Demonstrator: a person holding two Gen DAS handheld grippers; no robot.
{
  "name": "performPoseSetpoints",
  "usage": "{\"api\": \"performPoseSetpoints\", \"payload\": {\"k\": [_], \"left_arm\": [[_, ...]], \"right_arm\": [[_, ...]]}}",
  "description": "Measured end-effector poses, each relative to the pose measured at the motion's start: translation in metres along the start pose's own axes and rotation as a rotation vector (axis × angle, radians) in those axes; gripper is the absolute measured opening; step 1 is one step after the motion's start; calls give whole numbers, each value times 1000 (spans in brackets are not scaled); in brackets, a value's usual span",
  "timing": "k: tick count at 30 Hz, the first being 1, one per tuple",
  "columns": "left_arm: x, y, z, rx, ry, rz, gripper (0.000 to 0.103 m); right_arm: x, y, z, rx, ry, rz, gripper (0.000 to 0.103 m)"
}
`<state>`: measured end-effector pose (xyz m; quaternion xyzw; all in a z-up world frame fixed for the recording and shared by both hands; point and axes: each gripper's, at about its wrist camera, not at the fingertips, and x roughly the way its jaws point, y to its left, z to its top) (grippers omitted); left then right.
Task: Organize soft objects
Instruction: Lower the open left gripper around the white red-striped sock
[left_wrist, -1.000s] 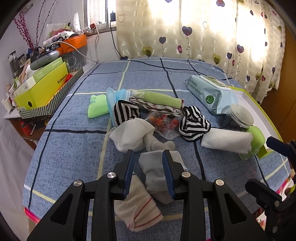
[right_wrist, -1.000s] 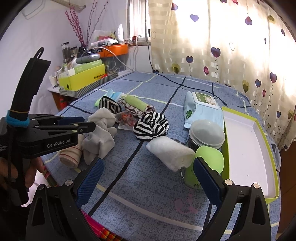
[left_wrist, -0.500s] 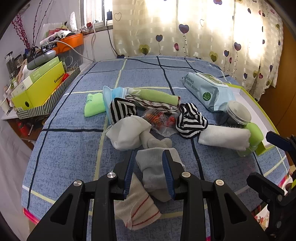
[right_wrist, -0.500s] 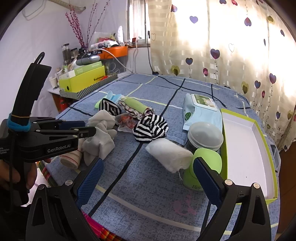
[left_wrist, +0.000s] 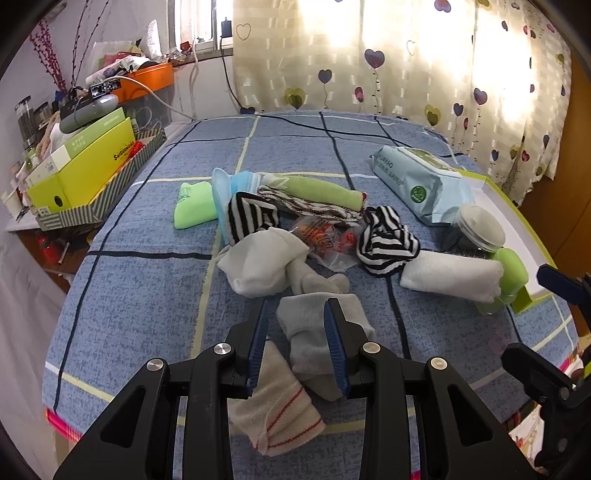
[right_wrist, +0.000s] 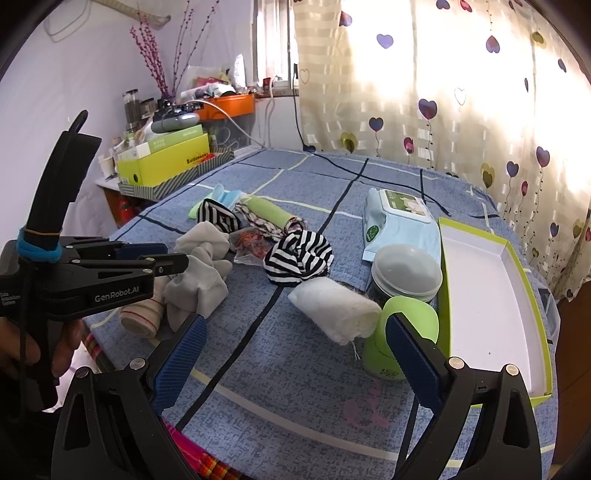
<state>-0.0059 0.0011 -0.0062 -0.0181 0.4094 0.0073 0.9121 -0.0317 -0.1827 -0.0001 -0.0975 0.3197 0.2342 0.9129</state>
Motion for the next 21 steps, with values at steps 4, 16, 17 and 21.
{"api": "performPoseSetpoints", "payload": {"k": [4, 16, 17, 21], "left_arm": [[-1, 1, -1, -7, -1, -4, 32], [-5, 6, -5, -22, -14, -5, 32], [-5, 7, -5, -26, -14, -8, 32], [-6, 9, -6, -34, -13, -15, 32]], "right_arm": [[-1, -1, 1, 3, -1, -3, 98], [0, 1, 0, -6, 0, 8, 98], [0, 3, -3, -7, -1, 8, 97], [0, 3, -3, -6, 1, 6, 95]]}}
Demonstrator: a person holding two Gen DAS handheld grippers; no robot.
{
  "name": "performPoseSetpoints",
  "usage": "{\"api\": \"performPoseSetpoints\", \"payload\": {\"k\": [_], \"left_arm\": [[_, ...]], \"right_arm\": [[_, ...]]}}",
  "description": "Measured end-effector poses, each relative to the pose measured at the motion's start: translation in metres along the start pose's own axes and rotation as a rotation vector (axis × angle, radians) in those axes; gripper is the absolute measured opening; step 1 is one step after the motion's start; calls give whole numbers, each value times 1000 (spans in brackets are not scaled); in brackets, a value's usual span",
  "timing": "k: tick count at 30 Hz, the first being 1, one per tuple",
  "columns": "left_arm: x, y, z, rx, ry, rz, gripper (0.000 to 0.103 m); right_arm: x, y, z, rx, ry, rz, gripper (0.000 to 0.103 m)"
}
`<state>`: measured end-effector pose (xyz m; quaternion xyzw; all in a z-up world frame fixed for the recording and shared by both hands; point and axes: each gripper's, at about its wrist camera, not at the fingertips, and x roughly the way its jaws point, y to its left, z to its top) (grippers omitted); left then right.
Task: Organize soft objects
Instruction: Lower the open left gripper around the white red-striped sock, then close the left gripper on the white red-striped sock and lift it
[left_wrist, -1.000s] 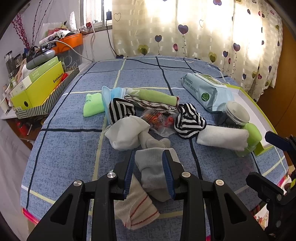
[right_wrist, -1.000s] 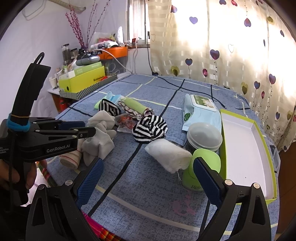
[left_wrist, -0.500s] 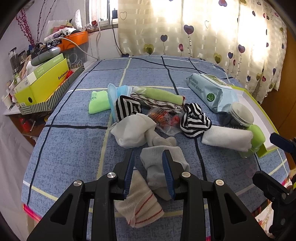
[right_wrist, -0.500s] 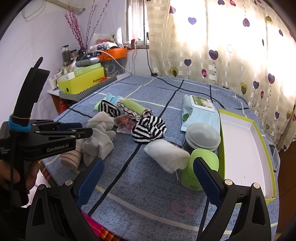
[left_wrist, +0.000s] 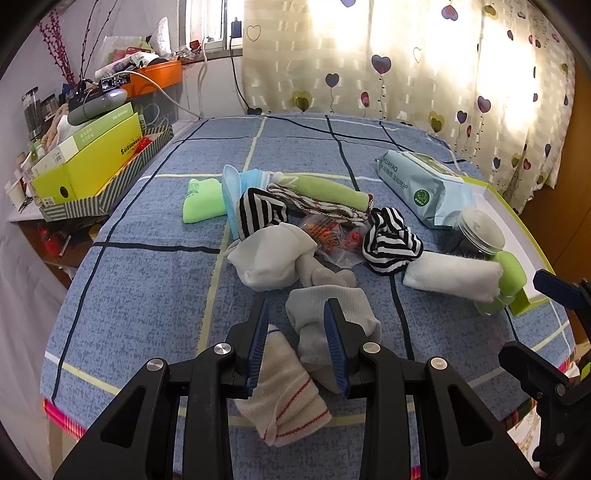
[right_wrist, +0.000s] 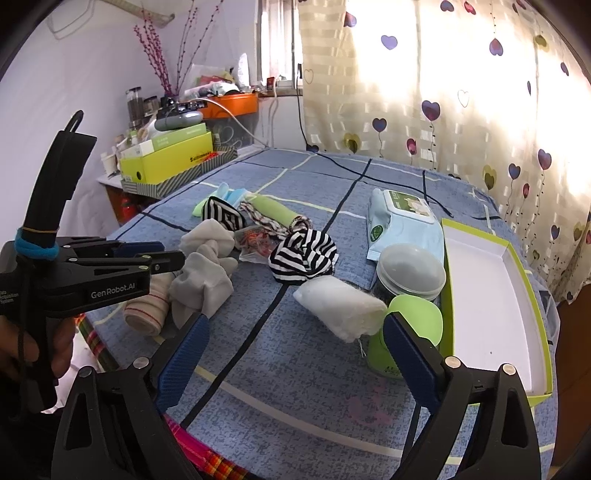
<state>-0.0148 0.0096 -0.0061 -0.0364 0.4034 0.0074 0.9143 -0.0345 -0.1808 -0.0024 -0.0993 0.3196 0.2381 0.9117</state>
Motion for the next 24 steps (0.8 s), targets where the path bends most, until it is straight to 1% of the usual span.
{"api": "performPoseSetpoints", "payload": {"k": [7, 11, 17, 24], "left_arm": [[-1, 3, -2, -11, -2, -13, 32], [-2, 7, -3, -19, -4, -17, 32], [-3, 10, -3, -22, -9, -25, 32], [-4, 15, -3, -33, -9, -37, 32]], "right_arm": [[0, 0, -1, 0, -3, -4, 93], [0, -1, -1, 4, 1, -4, 90], [0, -1, -2, 6, 0, -1, 90], [4, -1, 0, 17, -1, 38, 90]]}}
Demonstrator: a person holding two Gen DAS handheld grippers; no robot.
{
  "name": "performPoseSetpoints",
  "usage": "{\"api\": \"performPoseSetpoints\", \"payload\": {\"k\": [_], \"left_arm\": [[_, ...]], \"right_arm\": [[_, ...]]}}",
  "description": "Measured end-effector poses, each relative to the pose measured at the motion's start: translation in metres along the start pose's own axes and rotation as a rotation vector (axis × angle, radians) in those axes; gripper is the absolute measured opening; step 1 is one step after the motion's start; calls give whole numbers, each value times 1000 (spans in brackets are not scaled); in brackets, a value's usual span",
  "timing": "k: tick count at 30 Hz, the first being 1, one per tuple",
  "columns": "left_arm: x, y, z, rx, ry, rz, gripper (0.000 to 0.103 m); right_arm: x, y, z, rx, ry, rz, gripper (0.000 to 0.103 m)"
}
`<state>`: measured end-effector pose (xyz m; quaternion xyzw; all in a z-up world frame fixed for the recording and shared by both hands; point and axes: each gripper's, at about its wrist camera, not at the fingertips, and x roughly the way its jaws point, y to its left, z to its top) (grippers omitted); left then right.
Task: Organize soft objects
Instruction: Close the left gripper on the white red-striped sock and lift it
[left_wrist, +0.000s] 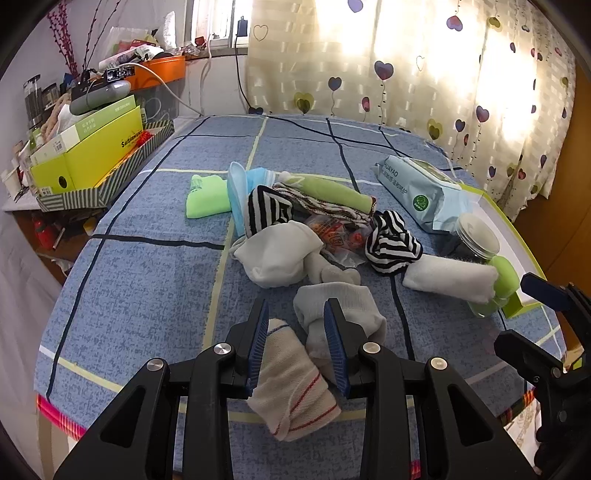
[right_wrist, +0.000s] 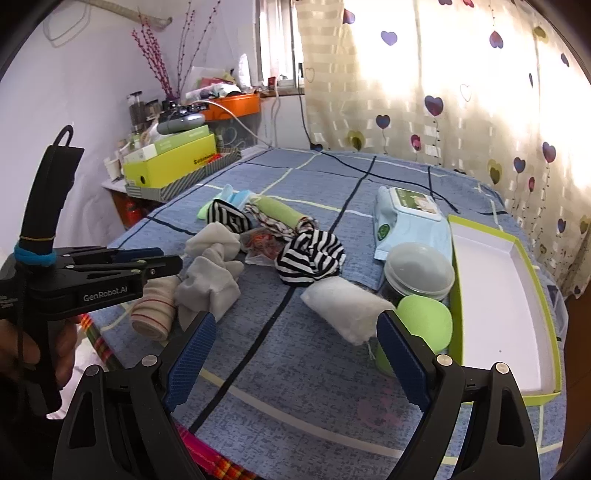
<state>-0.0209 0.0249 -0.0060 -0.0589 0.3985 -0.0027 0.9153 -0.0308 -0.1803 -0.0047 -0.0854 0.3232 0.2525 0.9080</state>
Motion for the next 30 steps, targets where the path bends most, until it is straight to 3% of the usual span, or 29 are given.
{"api": "performPoseSetpoints", "payload": {"k": [30], "left_arm": [[-2, 25, -13, -56, 31, 5, 32]], "right_arm": [[25, 23, 13, -13, 37, 114, 90]]}}
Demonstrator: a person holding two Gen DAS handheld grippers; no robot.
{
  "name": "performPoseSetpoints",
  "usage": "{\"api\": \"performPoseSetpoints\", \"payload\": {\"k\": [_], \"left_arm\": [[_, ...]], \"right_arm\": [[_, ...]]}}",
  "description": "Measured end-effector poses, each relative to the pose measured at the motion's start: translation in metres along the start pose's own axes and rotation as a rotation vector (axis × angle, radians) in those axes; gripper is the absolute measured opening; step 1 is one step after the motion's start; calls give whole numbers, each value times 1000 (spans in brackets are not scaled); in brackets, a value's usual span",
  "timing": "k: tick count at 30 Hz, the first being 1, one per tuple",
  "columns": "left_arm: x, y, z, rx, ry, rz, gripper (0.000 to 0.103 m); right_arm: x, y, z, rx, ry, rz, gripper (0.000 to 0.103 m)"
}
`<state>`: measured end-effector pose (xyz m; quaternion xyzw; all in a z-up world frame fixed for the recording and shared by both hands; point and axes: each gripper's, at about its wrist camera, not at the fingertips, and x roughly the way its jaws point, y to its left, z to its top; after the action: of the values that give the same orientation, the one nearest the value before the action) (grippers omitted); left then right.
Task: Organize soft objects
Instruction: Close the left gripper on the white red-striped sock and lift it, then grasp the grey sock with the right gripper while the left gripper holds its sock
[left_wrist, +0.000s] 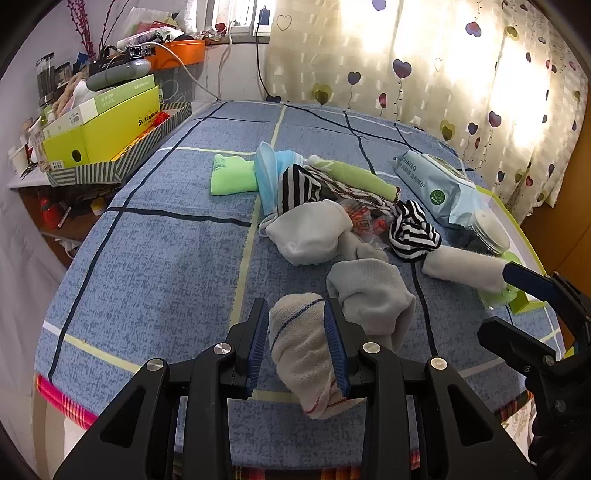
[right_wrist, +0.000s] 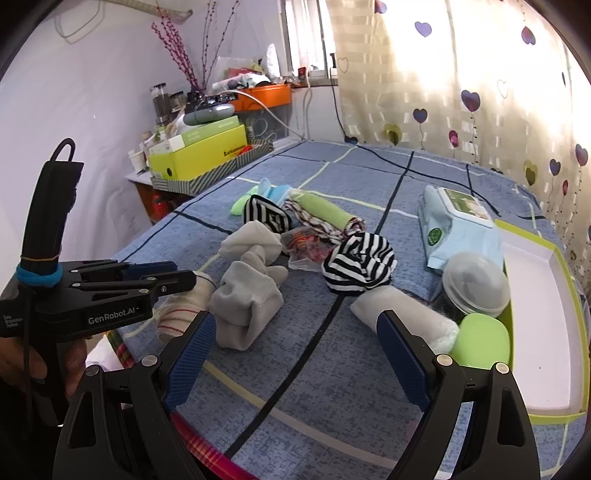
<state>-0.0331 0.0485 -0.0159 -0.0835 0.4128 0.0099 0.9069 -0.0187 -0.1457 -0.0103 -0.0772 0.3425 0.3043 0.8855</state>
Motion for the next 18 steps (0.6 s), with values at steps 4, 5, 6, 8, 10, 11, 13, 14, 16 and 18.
{"api": "performPoseSetpoints", "payload": {"k": [4, 5, 6, 8, 10, 11, 13, 14, 16, 18], "left_arm": [[0, 4, -1, -11, -1, -5, 32], [0, 4, -1, -14, -2, -7, 32], [-1, 6, -1, -18, -4, -8, 32], [-2, 10, -2, -31, -10, -11, 32], [-4, 16, -3, -52, -18, -15, 32], [-4, 18, -3, -62, -21, -18, 32], [-6, 26, -5, -92, -27, -29, 32], [-6, 28, -5, -102, -29, -33, 32], [-8, 34, -7, -121, -31, -43, 32], [-9, 37, -8, -135, -35, -49, 32]], "right_arm": [[6, 3, 2, 3, 5, 15, 90], [9, 4, 4, 3, 9, 18, 90], [11, 5, 4, 3, 11, 23, 90], [16, 7, 6, 5, 18, 35, 89], [23, 10, 8, 8, 25, 55, 82], [29, 12, 9, 11, 35, 67, 78], [37, 15, 11, 16, 48, 87, 77], [43, 17, 12, 19, 58, 99, 77], [51, 20, 14, 27, 72, 123, 76], [60, 23, 14, 31, 86, 140, 71]]}}
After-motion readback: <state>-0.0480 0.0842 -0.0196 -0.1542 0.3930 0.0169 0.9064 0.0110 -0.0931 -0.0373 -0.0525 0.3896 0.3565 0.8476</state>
